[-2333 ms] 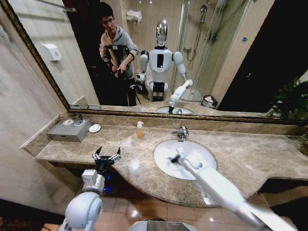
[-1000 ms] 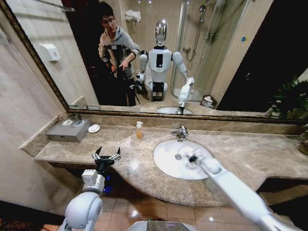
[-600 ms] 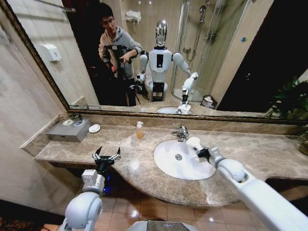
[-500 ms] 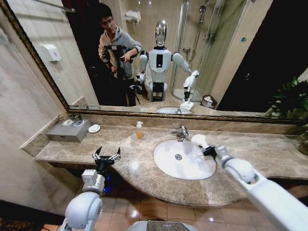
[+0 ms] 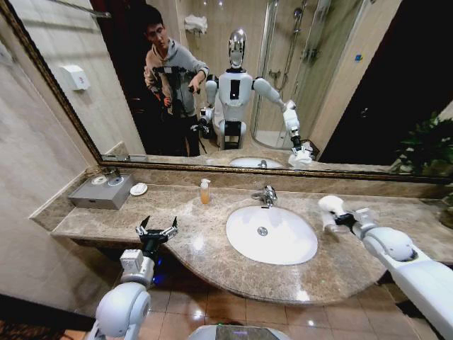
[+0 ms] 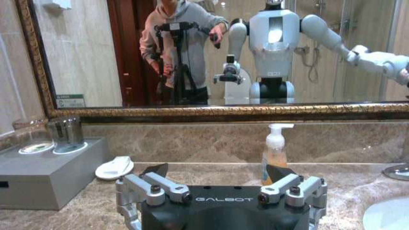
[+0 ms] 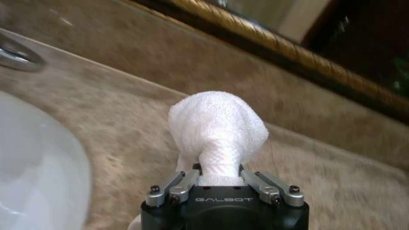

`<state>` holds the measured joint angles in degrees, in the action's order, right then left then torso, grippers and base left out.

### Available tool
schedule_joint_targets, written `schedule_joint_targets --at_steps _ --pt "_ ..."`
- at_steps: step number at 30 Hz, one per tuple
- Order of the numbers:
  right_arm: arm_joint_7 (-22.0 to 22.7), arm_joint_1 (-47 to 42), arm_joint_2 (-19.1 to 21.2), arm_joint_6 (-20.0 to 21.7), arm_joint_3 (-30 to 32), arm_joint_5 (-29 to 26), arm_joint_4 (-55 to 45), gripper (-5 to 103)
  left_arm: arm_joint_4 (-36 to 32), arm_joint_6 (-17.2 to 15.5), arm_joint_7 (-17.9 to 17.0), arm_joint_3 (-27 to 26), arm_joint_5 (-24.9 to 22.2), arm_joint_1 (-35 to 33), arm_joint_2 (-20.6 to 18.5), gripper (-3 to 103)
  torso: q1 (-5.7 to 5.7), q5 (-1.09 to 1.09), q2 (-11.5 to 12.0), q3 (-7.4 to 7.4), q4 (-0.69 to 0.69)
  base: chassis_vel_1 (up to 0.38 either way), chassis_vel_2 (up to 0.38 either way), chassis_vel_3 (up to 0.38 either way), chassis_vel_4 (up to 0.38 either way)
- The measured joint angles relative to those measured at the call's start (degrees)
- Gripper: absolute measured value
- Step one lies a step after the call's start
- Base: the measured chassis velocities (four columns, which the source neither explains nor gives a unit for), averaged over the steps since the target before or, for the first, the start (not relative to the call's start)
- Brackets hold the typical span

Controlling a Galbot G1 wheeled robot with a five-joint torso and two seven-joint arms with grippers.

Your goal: Pick up the towel from the sink counter and wipe the mirror surface.

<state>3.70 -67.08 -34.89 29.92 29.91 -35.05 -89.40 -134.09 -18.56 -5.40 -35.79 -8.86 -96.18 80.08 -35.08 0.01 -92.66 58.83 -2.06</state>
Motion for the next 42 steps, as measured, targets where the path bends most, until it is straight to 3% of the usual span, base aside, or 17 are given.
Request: schedule_joint_targets --at_steps 12,20,21,25,33,35,37,38,40,42 --pt "-1.79 -0.15 0.22 3.19 0.73 -6.26 0.32 15 0.00 0.00 0.00 0.00 0.00 0.00 0.00 100 0.00 -0.02 0.00 0.00 -0.01 0.000 0.000 0.000 0.000" --pt "-3.24 -1.01 0.32 3.37 1.41 -6.23 -0.45 24 0.00 0.00 0.00 0.00 0.00 0.00 0.00 100 0.00 -0.02 0.00 0.00 0.00 0.000 0.000 0.000 0.000" --pt "-3.49 -1.07 0.11 3.37 1.47 -6.16 -0.29 30 0.00 0.00 0.00 0.00 0.00 0.00 0.00 100 0.00 -0.01 0.00 0.00 0.00 0.000 0.000 0.000 0.000" --pt "-3.57 -1.05 -0.04 3.36 1.50 -6.19 -0.08 35 0.00 0.00 0.00 0.00 0.00 0.00 0.00 100 0.00 -0.02 0.00 0.00 0.00 0.000 0.000 0.000 0.000" --pt "-3.68 -3.17 0.04 3.23 3.32 -6.26 -1.60 73 0.00 0.00 0.00 0.00 0.00 0.00 0.00 100 0.00 -0.01 0.01 0.00 0.00 0.000 0.000 0.000 0.000" --pt "-3.68 -3.66 -0.04 3.20 3.83 -6.25 -2.06 73 0.00 0.00 0.00 0.00 0.00 0.00 0.00 100 0.00 0.00 0.01 0.00 0.00 0.000 0.000 0.000 0.000" --pt "-3.69 -5.36 -0.51 2.75 5.47 -6.19 -3.73 84 0.00 0.00 0.00 0.00 0.00 0.00 0.00 100 0.00 -0.01 0.01 0.00 0.00 0.000 0.000 0.000 0.000" --pt "-3.69 -5.36 -0.51 2.75 5.47 -6.19 -3.73 84 0.00 0.00 0.00 0.00 0.00 0.00 0.00 100 0.00 -0.01 0.01 0.00 0.00 0.000 0.000 0.000 0.000" --pt "-3.73 -7.22 -1.50 1.20 7.99 -6.19 -5.70 94 0.00 0.00 0.00 0.00 0.00 0.00 0.00 100 0.00 0.00 0.01 0.00 0.00 0.000 0.000 0.000 0.000" --pt "-4.49 -9.54 -3.78 -3.24 11.93 -5.60 -8.42 99 0.00 0.00 0.00 0.00 0.00 0.01 0.00 100 0.00 -0.03 0.01 0.00 0.01 0.000 0.000 0.000 0.000"
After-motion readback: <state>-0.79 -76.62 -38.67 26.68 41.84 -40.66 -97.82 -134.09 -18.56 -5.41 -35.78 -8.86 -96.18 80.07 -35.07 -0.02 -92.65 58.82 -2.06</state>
